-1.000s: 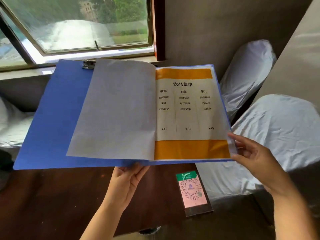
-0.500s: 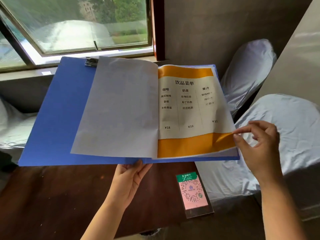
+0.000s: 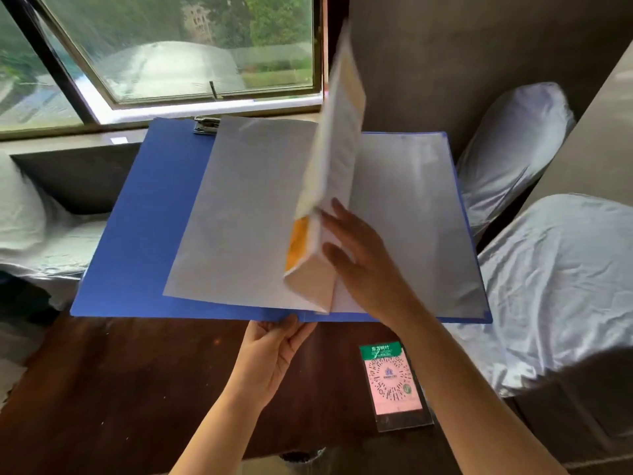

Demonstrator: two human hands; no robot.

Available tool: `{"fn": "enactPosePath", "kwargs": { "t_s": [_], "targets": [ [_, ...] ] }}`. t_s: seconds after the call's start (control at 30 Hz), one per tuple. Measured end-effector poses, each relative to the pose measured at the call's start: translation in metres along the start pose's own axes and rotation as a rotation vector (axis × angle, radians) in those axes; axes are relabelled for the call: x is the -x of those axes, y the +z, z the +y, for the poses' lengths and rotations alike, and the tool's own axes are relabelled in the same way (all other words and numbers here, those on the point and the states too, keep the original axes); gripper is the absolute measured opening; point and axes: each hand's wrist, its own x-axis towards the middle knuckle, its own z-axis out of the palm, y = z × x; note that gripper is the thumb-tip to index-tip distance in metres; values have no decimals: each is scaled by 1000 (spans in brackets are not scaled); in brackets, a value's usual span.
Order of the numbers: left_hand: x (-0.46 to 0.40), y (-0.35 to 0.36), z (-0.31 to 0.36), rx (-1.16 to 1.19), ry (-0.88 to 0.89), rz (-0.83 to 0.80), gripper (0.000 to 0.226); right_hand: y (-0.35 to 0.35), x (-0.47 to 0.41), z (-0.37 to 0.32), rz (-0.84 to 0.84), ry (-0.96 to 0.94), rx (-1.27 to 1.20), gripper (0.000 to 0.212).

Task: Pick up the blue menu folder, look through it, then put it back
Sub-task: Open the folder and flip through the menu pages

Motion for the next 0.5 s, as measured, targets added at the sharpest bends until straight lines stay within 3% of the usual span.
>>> {"fn": "enactPosePath", "kwargs": {
  "t_s": [0.1,0.33,0.4,0.5],
  "targets": [
    [4,3,1,-28,21,-26,38,15,-4,3,-82,-137,40,51],
    [9,3,1,7,22,-25,43,27,-3,4,-127,-155,156,58],
    [9,1,1,19,15,-5,41,15,1,3,-33,-143,67,53],
    [7,-2,2,44,-1,22,40,-15,15,17,277,-109,105,39]
  ]
}}
